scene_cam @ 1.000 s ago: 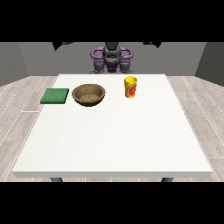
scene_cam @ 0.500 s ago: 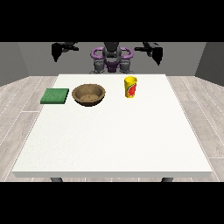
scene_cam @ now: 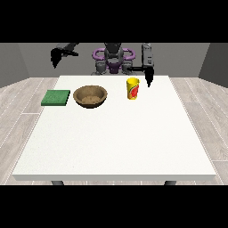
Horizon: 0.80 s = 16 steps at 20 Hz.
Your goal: Pick the cup and pour the ball into the bowl, then pick the bowl and place it on the pad
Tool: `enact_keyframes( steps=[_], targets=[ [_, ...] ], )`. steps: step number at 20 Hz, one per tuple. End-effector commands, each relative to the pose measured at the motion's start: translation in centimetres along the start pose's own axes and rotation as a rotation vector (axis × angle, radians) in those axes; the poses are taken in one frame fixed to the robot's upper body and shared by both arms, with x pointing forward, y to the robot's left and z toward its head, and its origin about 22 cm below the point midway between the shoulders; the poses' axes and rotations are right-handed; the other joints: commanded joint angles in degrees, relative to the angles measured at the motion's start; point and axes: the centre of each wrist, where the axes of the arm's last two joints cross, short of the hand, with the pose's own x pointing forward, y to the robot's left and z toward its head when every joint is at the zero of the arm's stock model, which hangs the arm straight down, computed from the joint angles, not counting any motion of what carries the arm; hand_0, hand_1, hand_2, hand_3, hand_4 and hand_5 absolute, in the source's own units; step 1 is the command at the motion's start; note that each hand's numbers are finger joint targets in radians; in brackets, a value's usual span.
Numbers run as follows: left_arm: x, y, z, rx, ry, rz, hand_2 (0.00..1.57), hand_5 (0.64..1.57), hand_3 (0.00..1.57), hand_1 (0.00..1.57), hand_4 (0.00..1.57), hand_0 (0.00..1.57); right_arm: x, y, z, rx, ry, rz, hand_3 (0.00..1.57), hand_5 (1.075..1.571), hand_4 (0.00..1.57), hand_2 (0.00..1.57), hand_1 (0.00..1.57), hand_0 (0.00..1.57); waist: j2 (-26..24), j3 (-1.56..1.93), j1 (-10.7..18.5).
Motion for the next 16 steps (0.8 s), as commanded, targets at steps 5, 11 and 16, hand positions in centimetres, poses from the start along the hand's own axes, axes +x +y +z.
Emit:
enact_keyframes(
  steps=[5, 11, 16],
  targets=[
    [-3.9, -0.2, -0.7, 0.024, -0.05, -0.013, 0.0, 1.518, 0.0, 0.0, 0.0, 0.0, -0.8, -1.3, -0.8, 0.005, -0.058, -0.017, 0.0, 1.57, 0.0, 0.0, 0.0, 0.0, 4.5, -0.01, -0.5],
    [-6.1, -1.0, -0.1, 0.033, -0.014, -0.053, 0.0, 1.52, 0.0, 0.0, 0.0, 0.0, -2.0, -1.4, 0.5, 0.044, -0.004, -0.008, 0.0, 1.571, 0.0, 0.0, 0.0, 0.0, 2.4, -0.01, -2.0],
    [-7.0, -1.5, -0.2, 0.036, -0.038, -0.044, 0.0, 1.523, 0.0, 0.0, 0.0, 0.0, -2.5, -0.6, -0.4, 0.018, -0.022, -0.008, 0.0, 1.571, 0.0, 0.0, 0.0, 0.0, 4.8, -0.01, -1.3]
  ],
)
